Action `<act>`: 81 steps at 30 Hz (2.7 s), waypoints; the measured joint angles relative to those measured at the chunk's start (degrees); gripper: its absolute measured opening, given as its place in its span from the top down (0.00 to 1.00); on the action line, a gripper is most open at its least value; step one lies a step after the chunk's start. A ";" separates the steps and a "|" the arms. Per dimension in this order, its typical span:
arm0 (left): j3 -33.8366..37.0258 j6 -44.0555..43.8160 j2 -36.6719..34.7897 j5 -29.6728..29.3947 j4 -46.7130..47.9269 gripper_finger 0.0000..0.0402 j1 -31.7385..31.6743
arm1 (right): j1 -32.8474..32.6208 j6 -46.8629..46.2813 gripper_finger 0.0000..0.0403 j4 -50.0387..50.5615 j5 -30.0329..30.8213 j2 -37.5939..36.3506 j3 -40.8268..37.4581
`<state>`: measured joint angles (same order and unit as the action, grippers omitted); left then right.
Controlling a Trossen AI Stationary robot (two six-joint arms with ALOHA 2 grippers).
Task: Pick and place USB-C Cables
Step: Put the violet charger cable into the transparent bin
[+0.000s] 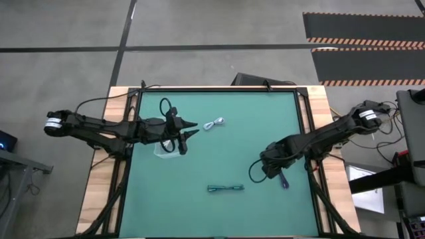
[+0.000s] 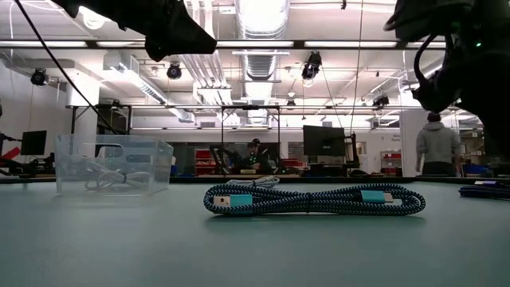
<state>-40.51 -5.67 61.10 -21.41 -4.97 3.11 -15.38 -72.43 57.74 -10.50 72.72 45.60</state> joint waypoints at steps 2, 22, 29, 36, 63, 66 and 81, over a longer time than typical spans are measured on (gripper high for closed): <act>0.00 0.00 0.00 0.02 -0.02 0.75 0.02 | 0.00 1.01 0.54 -0.19 0.02 1.00 -0.02; 0.00 0.07 -0.15 0.08 -0.09 0.75 0.04 | 0.00 3.45 0.55 -3.18 1.18 6.78 -1.93; 0.00 0.09 -0.17 0.08 -0.12 0.75 0.04 | 0.00 3.67 0.55 -4.77 1.55 8.48 -3.21; 0.00 0.11 -0.17 0.11 -0.14 0.75 0.04 | 0.02 3.93 0.55 -8.16 1.46 8.07 -5.36; 0.00 0.15 -0.17 0.11 -0.18 0.75 0.02 | -0.02 4.53 0.85 -9.69 2.39 8.25 -5.49; 0.00 0.15 -0.17 0.11 -0.20 0.75 0.02 | -0.02 4.84 0.89 -9.98 2.44 8.25 -5.49; 0.00 0.13 -0.17 0.11 -0.20 0.75 0.04 | 0.11 7.24 0.93 -10.58 8.45 4.30 -5.81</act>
<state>-40.51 -5.54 60.93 -21.30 -5.17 3.16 -15.27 -65.19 47.16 -2.05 77.02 39.79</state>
